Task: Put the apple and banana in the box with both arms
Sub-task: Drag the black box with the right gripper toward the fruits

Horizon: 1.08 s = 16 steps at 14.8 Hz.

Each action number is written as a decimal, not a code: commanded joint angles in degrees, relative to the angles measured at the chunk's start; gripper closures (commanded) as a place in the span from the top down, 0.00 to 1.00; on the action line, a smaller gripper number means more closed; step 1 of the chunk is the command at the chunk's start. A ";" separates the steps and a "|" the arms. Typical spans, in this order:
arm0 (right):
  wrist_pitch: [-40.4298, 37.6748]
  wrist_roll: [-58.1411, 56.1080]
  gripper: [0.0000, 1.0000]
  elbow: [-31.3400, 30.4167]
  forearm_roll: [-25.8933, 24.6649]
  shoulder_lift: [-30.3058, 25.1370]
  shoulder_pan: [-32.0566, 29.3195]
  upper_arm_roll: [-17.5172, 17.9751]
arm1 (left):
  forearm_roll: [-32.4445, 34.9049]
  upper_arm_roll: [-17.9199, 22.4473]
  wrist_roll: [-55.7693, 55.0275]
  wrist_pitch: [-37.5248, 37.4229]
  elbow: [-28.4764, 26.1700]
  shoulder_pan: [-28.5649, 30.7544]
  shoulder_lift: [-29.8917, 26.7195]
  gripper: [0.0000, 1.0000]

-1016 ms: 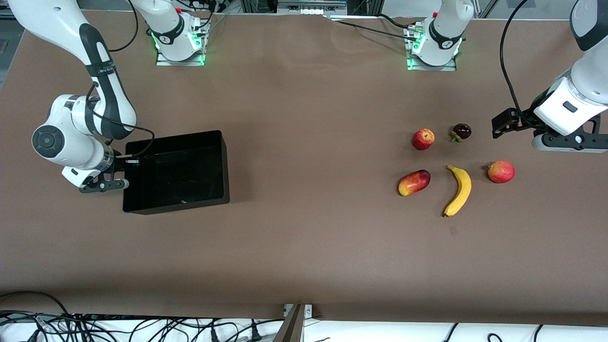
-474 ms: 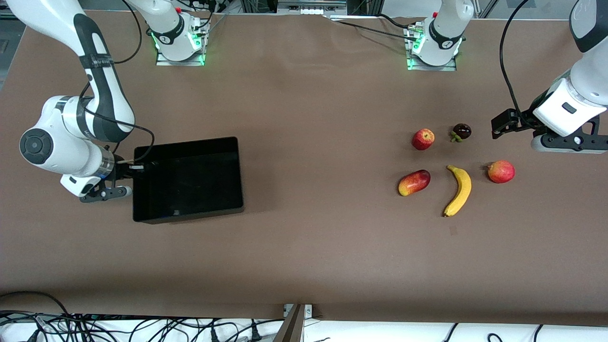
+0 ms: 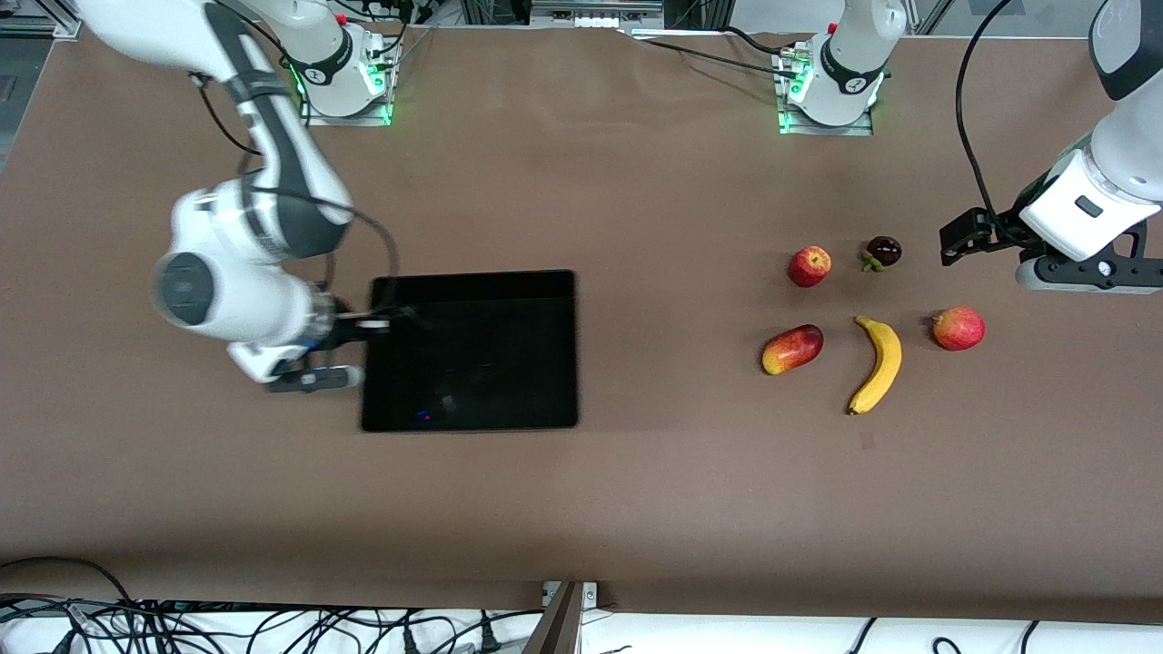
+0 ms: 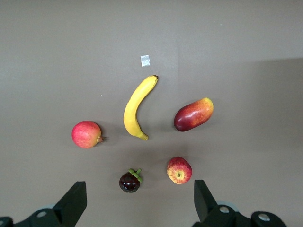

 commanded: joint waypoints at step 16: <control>15.61 23.45 0.00 1.23 -9.59 11.03 17.16 3.98 | 0.99 -0.04 1.30 -1.36 2.05 0.01 0.95 1.00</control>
